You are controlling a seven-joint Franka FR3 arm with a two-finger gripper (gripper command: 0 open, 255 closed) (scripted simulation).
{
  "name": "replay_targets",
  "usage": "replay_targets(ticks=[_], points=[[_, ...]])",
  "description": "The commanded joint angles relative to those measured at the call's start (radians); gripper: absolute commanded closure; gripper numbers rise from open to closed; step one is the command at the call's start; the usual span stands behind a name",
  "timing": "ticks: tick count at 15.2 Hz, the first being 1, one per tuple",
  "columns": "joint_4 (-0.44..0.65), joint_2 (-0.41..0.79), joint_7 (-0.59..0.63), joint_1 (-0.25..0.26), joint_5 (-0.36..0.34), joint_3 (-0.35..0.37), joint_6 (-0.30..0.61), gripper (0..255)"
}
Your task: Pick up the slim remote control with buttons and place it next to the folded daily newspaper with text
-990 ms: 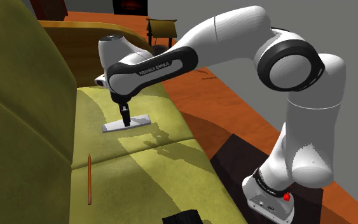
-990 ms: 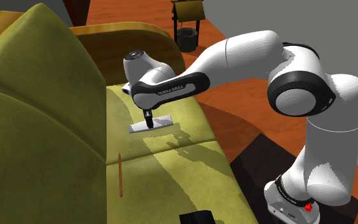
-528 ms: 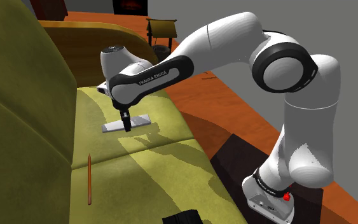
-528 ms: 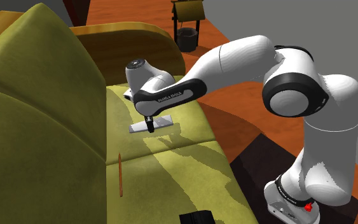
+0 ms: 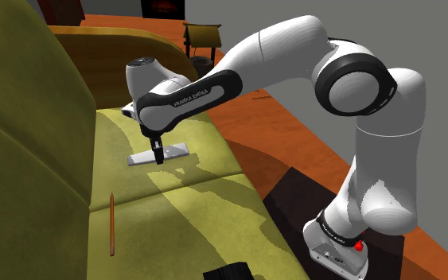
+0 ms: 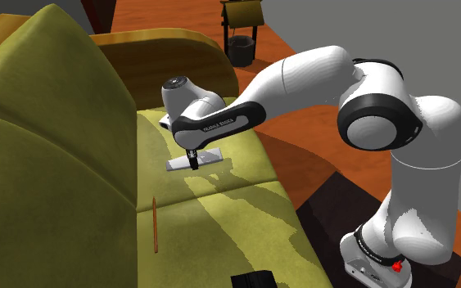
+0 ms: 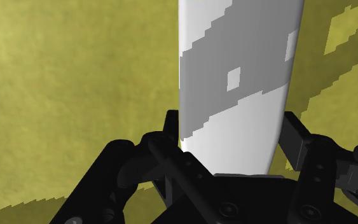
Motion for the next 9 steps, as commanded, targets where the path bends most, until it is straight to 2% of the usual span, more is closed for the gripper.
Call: replay_targets(ticks=[1,9], points=[[0.0,0.0,0.0,0.0,0.0,0.0,0.0,255],[0.004,-0.006,-0.001,0.0,0.001,0.0,-0.011,255]])
